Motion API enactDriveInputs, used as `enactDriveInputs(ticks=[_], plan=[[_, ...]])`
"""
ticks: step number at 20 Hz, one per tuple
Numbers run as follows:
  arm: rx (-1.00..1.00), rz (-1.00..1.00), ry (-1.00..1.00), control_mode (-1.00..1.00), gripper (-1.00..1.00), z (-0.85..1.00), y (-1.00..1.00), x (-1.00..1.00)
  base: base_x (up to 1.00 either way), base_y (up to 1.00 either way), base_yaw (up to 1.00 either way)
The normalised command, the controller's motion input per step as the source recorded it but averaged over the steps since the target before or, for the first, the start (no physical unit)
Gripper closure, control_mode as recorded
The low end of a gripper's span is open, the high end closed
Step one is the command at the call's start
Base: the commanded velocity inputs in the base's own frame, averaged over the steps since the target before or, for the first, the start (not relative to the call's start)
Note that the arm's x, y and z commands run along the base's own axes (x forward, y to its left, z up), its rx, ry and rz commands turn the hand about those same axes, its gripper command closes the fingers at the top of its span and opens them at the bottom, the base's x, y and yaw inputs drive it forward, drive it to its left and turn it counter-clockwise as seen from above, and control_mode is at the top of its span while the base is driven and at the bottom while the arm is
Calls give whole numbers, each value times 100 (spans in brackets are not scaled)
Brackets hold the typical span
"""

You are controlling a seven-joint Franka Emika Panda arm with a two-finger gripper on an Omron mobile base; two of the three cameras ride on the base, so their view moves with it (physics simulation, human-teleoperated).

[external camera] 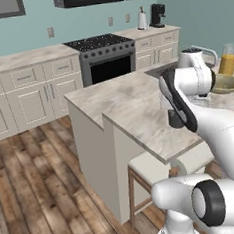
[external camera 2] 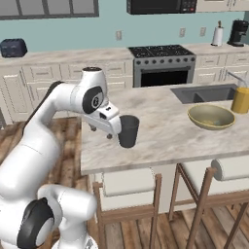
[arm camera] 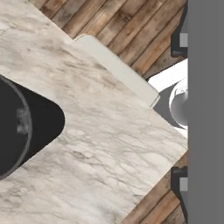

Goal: There are two ice cubes in the ice bowl. Place both ice cubes in the glass cup.

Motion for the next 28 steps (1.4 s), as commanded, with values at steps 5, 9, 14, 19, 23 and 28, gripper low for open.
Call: enactDriveInputs(ticks=[5,9,14,19,23,28], plan=[[0,0,0,100,-100,0,0,0,-79,-65,17],[0,0,0,100,-100,0,0,0,6,-100,14],[0,0,0,100,-100,0,0,0,44,-100,16],[0,0,0,100,-100,0,0,0,84,-100,16],[0,0,0,100,-100,0,0,0,100,-81,8],[0,0,0,100,-100,0,0,0,100,-3,-2]])
